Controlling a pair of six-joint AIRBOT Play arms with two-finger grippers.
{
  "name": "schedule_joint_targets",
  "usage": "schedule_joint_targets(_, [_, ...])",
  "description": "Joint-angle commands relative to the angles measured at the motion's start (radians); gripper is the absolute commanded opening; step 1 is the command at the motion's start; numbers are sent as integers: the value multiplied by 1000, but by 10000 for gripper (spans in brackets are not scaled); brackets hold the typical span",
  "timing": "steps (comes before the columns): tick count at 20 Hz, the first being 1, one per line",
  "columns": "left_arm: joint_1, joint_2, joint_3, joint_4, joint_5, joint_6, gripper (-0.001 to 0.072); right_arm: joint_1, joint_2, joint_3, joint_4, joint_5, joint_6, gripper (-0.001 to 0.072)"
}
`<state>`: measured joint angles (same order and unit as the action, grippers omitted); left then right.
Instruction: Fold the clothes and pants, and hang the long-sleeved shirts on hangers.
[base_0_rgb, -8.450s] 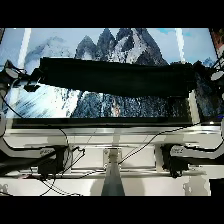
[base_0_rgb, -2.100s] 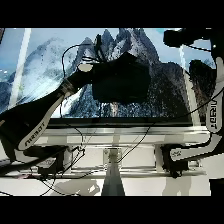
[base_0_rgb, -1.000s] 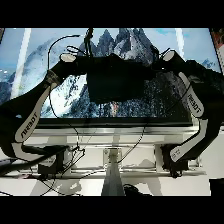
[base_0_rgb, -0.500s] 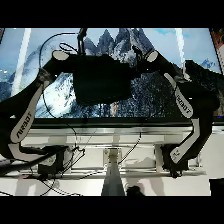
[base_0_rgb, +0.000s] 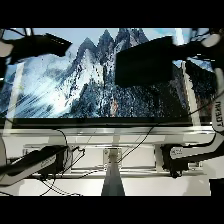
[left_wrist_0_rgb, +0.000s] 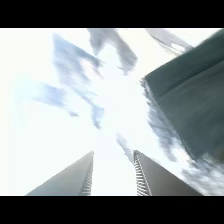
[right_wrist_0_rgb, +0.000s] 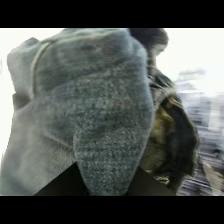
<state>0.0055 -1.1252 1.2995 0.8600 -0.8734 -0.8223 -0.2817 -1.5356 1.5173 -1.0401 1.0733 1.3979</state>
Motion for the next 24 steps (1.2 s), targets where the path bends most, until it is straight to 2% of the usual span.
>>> schedule_joint_targets(1, [76, 159, 1, 132, 0, 1, 19, -259, 119, 0, -154, 84, 135, 45])
schedule_joint_targets(3, [95, 217, 1, 250, 0, -24, 23, -404, 160, 0, -229, 106, 216, 45])
schedule_joint_targets(6, [108, 235, 0, 463, -27, -202, 23, -601, 193, 0, -302, 138, 348, 45])
schedule_joint_targets(9, [108, 204, -2, 628, -101, -367, 23, -752, 195, -5, -372, 259, 374, 45])
schedule_joint_targets(11, [107, 175, -2, 628, -135, -383, 24, -812, 195, -18, -440, 327, 380, 45])
schedule_joint_targets(12, [104, 159, -2, 617, -145, -383, 23, -834, 195, -25, -465, 341, 426, 45])
schedule_joint_targets(14, [102, 132, -2, 581, -145, -383, 23, -866, 195, -29, -467, 349, 626, 47])
schedule_joint_targets(15, [102, 119, -2, 557, -145, -383, 23, -871, 195, -29, -467, 349, 698, 78])
schedule_joint_targets(16, [102, 108, -2, 548, -145, -383, 23, -871, 195, -29, -467, 344, 714, 178])
schedule_joint_targets(17, [102, 98, -2, 545, -145, -383, 23, -869, 195, -29, -464, 329, 713, 372])
schedule_joint_targets(18, [103, 90, -2, 546, -144, -383, 23, -868, 195, -29, -462, 315, 712, 620])
schedule_joint_targets(19, [102, 82, -2, 546, -144, -383, 23, -868, 195, -29, -463, 303, 698, 704])
schedule_joint_targets(22, [102, 69, -2, 546, -144, -383, 23, -866, 195, -29, -442, 230, 637, 693])
schedule_joint_targets(23, [103, 69, -2, 546, -144, -383, 23, -858, 195, -29, -429, 196, 603, 648])
schedule_joint_targets(24, [103, 69, -2, 546, -144, -383, 24, -842, 195, -29, -422, 168, 553, 430])
